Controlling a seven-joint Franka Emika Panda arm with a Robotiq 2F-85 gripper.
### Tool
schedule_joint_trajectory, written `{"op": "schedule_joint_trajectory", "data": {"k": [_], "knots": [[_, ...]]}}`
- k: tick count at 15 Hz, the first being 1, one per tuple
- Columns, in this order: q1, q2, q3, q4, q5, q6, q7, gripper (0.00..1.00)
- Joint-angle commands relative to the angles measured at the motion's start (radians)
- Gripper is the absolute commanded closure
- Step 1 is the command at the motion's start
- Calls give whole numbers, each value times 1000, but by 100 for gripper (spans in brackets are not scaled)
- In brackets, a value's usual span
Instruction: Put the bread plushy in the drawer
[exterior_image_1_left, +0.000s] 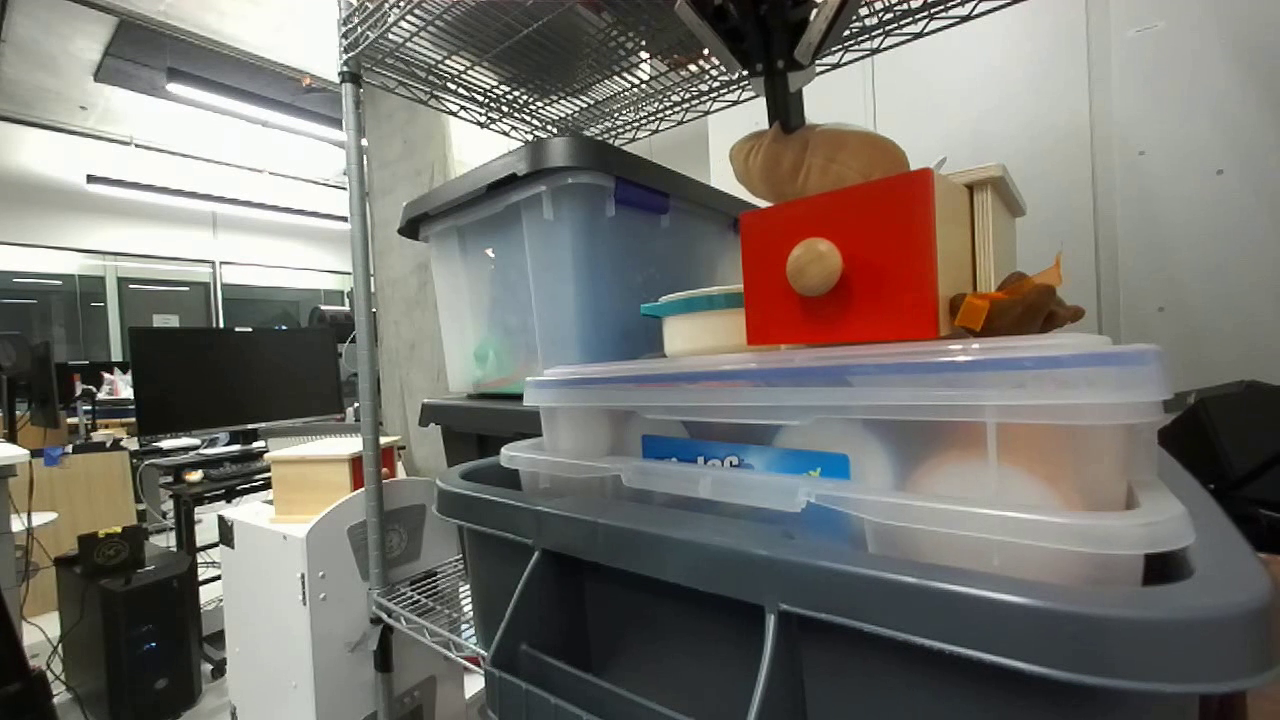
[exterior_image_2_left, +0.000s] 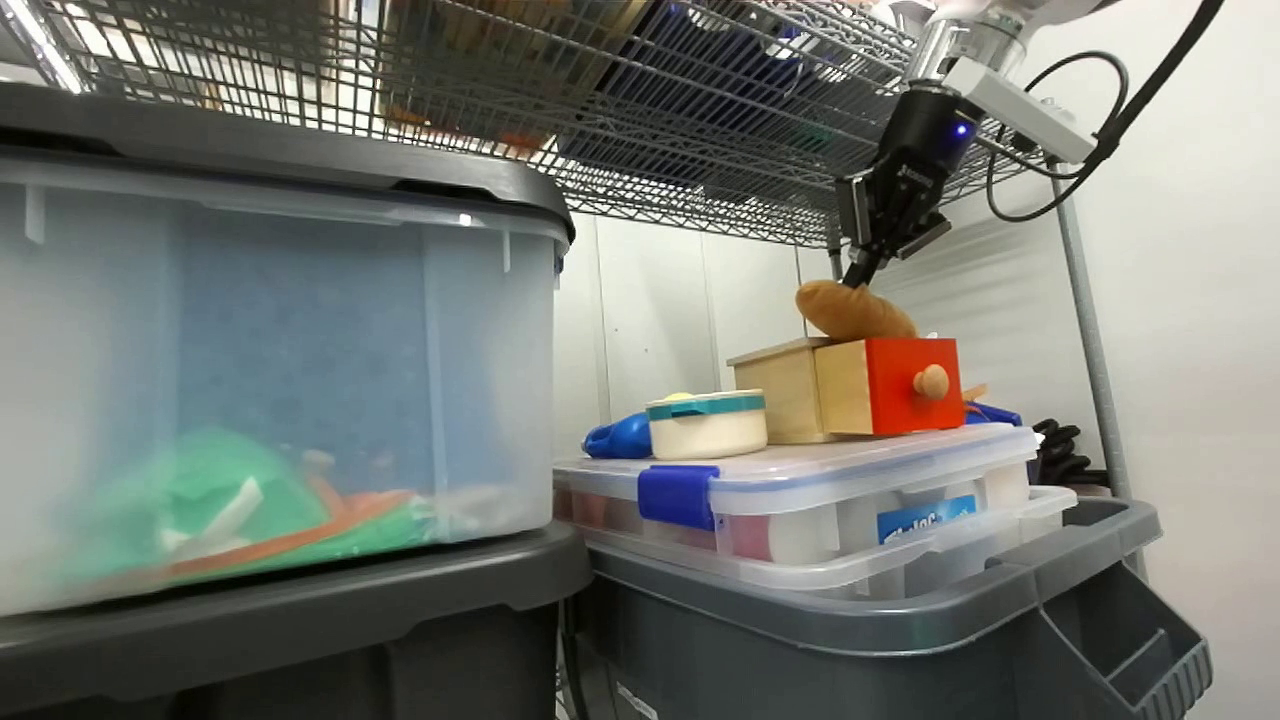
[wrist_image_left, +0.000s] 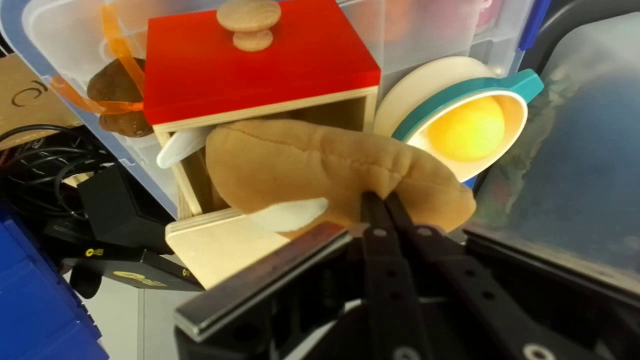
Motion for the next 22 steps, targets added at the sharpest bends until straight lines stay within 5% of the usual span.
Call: {"op": "schedule_joint_trajectory", "data": {"k": [1, 11, 22], "knots": [[-6, -2, -7, 6, 24, -10, -27, 71], [-7, -12, -6, 9, 18, -17, -25, 1], [-9, -6, -4, 7, 8, -15, -18, 0]]}}
